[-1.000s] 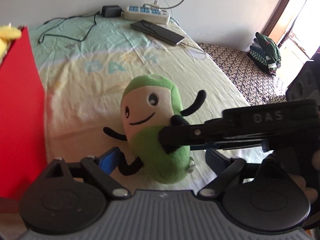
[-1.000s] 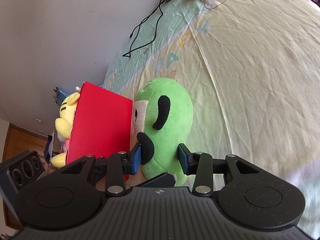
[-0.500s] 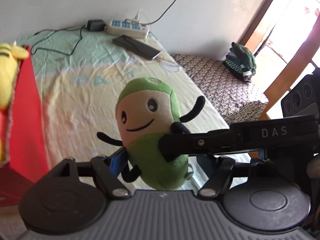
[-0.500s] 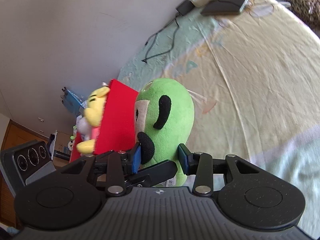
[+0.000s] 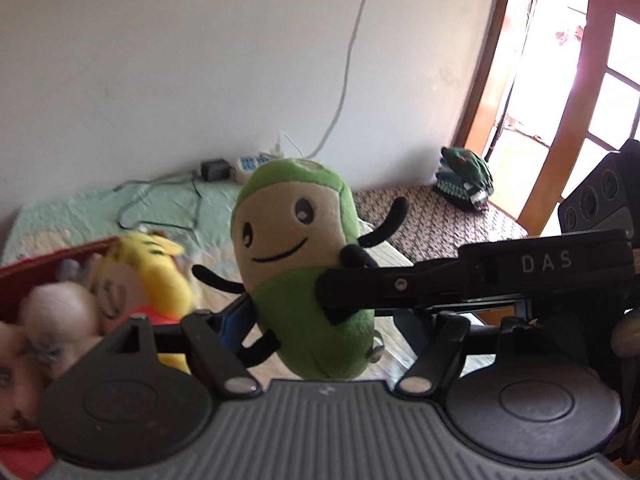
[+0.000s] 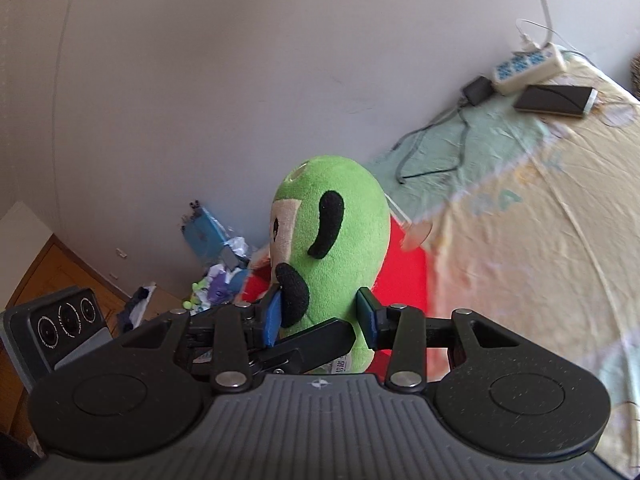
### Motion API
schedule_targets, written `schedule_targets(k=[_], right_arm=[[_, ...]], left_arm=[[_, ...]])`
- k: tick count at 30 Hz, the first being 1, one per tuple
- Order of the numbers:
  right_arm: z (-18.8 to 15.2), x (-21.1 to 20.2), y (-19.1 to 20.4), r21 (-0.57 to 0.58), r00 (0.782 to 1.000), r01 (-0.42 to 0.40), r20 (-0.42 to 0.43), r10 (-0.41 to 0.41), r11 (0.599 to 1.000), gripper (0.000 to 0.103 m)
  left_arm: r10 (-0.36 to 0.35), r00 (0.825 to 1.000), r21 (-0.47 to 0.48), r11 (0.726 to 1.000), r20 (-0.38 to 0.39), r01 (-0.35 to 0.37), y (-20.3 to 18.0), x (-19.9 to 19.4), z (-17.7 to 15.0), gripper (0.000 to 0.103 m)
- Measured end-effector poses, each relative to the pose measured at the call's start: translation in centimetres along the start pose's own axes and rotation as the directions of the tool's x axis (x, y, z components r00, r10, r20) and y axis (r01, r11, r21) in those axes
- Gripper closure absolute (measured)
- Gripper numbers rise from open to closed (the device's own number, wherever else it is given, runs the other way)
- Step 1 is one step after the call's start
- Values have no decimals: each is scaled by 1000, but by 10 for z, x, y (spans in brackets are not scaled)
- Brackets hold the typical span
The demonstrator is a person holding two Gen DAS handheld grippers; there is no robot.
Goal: Organize objects
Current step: 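Lift the green bean plush and carry it over the red box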
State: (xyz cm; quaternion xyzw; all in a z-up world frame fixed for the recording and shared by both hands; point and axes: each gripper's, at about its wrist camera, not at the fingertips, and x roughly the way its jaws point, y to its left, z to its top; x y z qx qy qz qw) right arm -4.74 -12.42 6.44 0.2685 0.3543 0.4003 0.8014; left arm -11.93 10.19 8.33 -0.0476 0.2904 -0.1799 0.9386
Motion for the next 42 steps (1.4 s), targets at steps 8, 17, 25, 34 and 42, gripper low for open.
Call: schedule_targets(k=[8, 17, 25, 34, 42], right_arm=[[-5, 67, 47, -62, 993, -109, -41, 107, 992, 60], [-16, 144, 80, -58, 985, -147, -103, 141, 987, 60], [-37, 195, 82, 30, 979, -105, -170, 109, 994, 60], [-50, 227, 90, 8, 962, -56, -268, 56, 998, 59], [-58, 242, 89, -32, 946, -27, -324, 15, 999, 54]], left_arm=[[132, 989, -25, 991, 66, -130, 57, -49, -2, 27], [243, 968, -90, 967, 67, -237, 125, -73, -14, 24], [292, 956, -130, 948, -19, -292, 175, -64, -35, 24], [328, 941, -168, 926, -85, -338, 205, -52, -56, 21], [367, 921, -160, 909, -129, -384, 211, -45, -65, 21]])
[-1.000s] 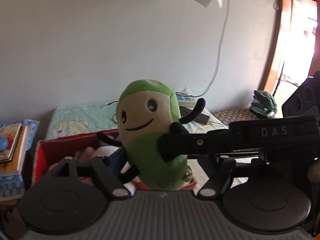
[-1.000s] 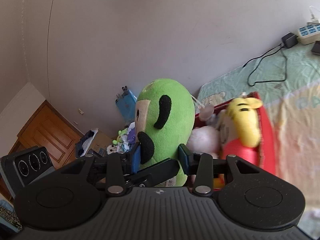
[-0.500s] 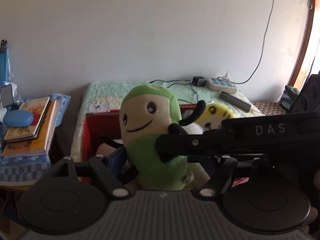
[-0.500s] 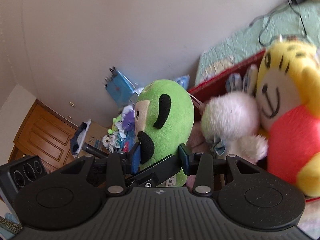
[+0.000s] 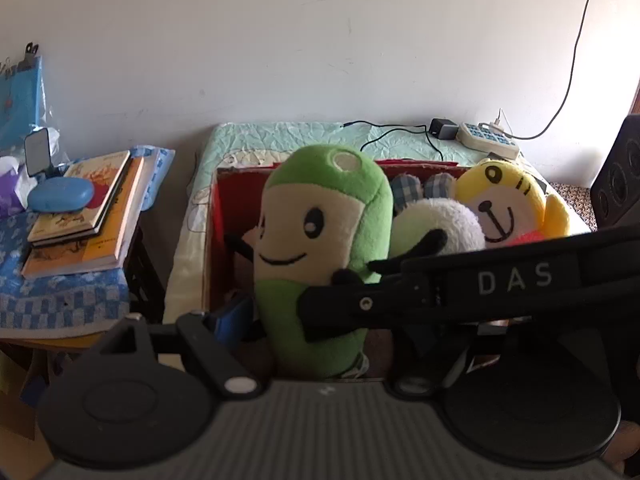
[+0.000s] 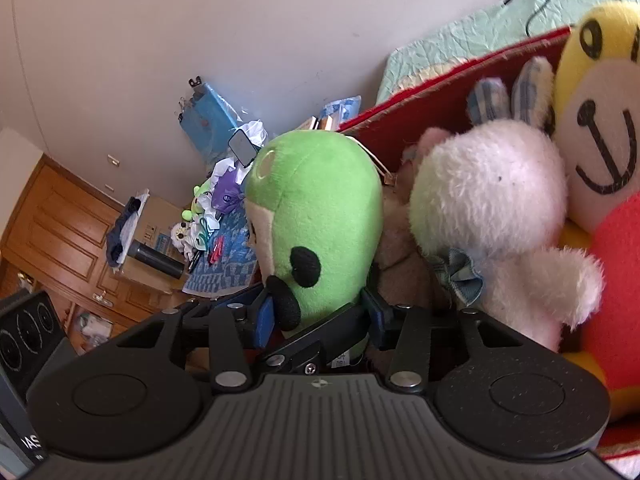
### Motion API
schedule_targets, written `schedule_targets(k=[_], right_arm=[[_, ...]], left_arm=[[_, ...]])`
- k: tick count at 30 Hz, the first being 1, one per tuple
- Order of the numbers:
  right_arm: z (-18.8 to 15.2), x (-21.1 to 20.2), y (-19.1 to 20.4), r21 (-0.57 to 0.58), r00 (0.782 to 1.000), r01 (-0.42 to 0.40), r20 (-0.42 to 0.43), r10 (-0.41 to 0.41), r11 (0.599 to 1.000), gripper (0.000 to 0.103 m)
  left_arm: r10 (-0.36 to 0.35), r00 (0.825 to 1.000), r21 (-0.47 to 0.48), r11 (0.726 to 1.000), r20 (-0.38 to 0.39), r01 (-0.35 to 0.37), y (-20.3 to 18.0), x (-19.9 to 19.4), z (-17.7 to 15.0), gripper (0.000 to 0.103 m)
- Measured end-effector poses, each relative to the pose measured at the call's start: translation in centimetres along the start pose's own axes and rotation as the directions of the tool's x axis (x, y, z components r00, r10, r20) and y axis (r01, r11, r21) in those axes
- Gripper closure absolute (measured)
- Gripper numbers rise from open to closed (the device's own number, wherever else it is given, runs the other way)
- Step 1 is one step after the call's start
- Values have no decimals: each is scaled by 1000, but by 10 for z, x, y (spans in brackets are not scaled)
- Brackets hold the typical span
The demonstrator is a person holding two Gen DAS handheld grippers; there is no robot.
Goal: Organize objects
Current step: 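Lift the green bean plush and carry it over the red box, then lower the green bean plush into the box and open the right tool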
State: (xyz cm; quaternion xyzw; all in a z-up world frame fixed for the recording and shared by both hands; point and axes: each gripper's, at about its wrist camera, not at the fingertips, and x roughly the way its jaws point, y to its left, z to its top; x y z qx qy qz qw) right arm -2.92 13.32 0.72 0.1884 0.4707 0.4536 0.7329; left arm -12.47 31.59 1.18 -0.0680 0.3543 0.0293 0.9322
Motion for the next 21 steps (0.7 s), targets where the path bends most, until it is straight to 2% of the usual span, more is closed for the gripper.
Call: schedule_targets(k=[5, 9, 13, 16, 19, 21], right_arm=[[-2, -16, -4, 1, 1000, -6, 19, 6, 1000, 52], [-3, -35, -7, 7, 996, -8, 84, 8, 1000, 52], [0, -51, -8, 17, 989, 25, 149, -27, 1000, 54], [0, -60, -6, 4, 979, 67, 192, -67, 998, 60], [-1, -70, 0, -22, 962, 144, 237, -134, 989, 61], [-4, -78, 2, -45, 947, 198, 267, -180, 979, 61]], left_arm=[[4, 1000, 8, 1000, 10, -4, -3, -8, -1, 18], [17, 998, 34, 999, 57, -19, -10, -27, 0, 12], [3, 997, 48, 999, 71, -6, -16, -38, 5, 12], [-2, 998, 61, 998, 60, -2, -23, -32, 8, 15], [-56, 998, 56, 997, 33, 54, -31, -25, 8, 16], [-69, 997, 66, 996, 31, 67, -40, -24, 7, 15]])
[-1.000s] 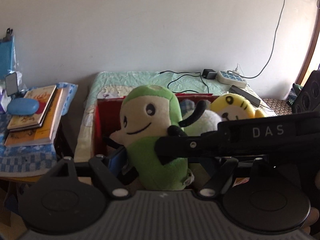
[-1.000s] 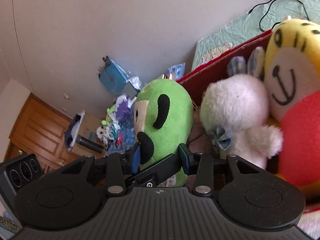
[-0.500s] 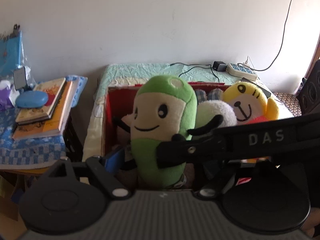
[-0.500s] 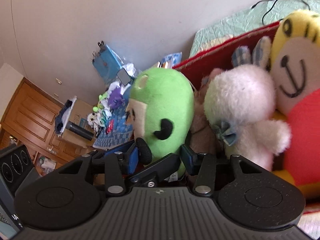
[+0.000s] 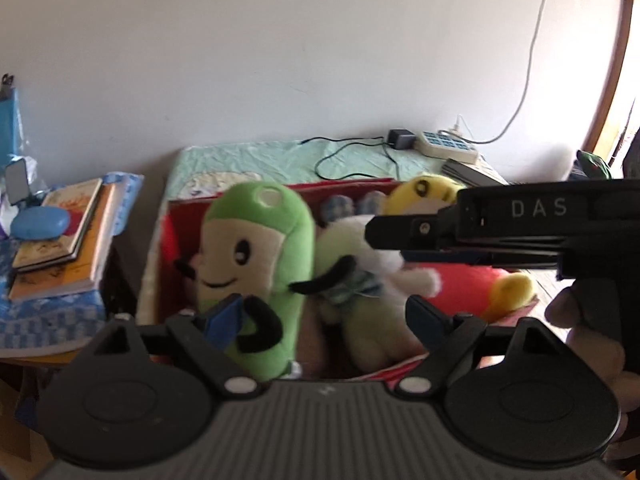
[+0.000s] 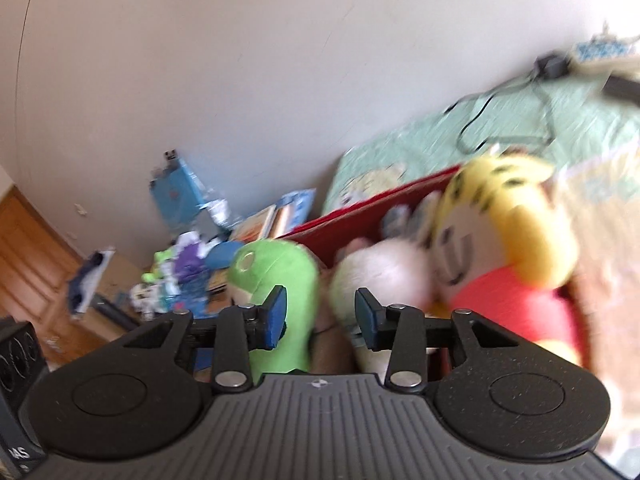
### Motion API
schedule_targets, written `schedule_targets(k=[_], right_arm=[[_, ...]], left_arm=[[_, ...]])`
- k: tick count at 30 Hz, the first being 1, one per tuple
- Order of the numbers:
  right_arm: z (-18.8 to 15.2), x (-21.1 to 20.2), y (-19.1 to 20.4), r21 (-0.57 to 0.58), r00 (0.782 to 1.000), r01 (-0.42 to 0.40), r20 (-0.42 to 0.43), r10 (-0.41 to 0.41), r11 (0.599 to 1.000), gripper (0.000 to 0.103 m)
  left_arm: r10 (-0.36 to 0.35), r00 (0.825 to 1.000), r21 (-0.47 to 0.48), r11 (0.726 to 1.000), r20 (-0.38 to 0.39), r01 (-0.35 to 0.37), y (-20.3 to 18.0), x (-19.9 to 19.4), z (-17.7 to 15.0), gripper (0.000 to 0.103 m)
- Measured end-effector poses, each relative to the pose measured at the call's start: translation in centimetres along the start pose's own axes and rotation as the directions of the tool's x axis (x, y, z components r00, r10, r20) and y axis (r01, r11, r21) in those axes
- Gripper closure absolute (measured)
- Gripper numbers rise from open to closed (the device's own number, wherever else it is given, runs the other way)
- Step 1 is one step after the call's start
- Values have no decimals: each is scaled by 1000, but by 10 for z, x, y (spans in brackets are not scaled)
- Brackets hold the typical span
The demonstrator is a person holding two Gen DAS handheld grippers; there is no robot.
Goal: Organize objects
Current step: 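Lower the green bean plush into the box and open the right tool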
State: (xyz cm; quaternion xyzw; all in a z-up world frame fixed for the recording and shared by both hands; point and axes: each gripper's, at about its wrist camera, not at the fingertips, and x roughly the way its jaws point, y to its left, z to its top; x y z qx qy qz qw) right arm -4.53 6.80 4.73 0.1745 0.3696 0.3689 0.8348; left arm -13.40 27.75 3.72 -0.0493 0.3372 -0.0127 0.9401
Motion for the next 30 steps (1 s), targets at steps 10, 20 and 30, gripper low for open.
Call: schedule_targets(k=[10, 20, 30], right_arm=[[-3, -46, -34, 19, 986, 149, 69, -150, 989, 61], [-2, -56, -47, -43, 981, 191, 44, -189, 981, 61], [-3, -59, -50, -64, 983, 181, 16, -180, 981, 61]], left_arm=[[83, 995, 56, 995, -58, -80, -39, 14, 8, 10], [195, 967, 15, 981, -166, -196, -62, 23, 14, 9], [258, 944, -25, 963, -208, -269, -68, 28, 16, 9]])
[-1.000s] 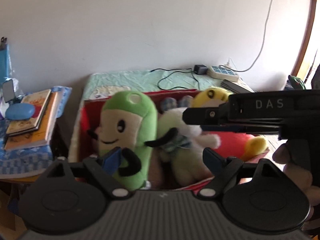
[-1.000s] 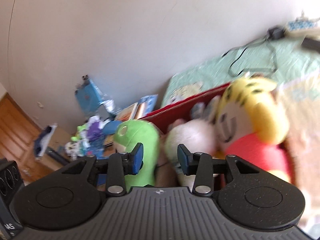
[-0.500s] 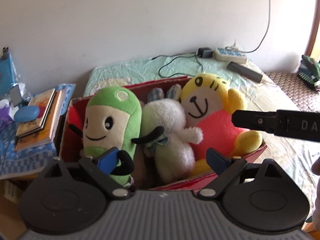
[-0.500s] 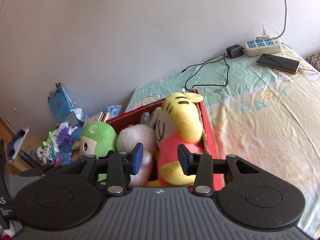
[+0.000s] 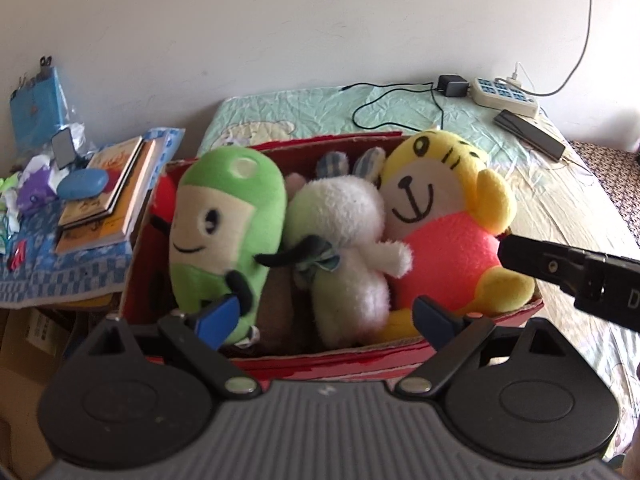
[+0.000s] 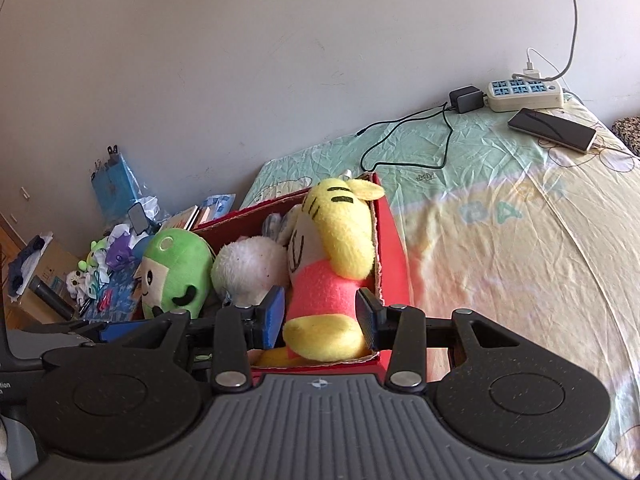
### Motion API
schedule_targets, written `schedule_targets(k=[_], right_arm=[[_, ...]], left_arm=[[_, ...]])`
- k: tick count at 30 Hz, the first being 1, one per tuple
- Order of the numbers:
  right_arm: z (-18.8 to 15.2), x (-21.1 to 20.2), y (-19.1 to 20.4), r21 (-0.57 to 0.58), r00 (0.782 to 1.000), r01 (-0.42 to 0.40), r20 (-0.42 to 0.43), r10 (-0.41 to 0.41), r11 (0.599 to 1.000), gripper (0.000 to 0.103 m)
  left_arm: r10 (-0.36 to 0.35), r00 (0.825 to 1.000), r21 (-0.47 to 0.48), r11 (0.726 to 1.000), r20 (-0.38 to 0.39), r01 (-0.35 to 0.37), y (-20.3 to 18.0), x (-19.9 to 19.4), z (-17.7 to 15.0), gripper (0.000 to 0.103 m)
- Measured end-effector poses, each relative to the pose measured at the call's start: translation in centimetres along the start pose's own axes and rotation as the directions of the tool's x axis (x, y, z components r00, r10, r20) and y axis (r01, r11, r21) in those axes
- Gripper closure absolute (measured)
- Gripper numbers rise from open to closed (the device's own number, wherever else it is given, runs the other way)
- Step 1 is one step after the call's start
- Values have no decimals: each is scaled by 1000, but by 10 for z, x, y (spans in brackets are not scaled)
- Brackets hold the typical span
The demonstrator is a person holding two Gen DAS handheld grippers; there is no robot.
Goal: Organize objects
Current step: 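Lower the green bean plush into the box and open the right tool, then withdraw the open right tool up from the red box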
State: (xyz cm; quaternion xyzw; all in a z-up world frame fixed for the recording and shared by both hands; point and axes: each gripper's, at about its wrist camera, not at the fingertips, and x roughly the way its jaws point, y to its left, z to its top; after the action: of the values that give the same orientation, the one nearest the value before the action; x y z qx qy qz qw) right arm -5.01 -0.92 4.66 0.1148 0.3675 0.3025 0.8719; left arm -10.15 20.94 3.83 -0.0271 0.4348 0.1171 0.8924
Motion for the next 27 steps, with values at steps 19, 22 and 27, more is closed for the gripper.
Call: schedule_targets(k=[19, 22, 27], right_arm=[[0, 18, 25, -40, 1000, 24, -16, -24, 999, 60], [0, 14, 28, -64, 999, 53, -3, -54, 997, 59], [3, 0, 27, -86, 993, 117, 36, -114, 989, 51]], left_arm=[[19, 999, -4, 1000, -43, -20, 20, 12, 4, 8], [-8, 999, 2, 1000, -34, 8, 17, 7, 6, 8], [-11, 1000, 35, 999, -4, 11, 2, -3, 9, 0]])
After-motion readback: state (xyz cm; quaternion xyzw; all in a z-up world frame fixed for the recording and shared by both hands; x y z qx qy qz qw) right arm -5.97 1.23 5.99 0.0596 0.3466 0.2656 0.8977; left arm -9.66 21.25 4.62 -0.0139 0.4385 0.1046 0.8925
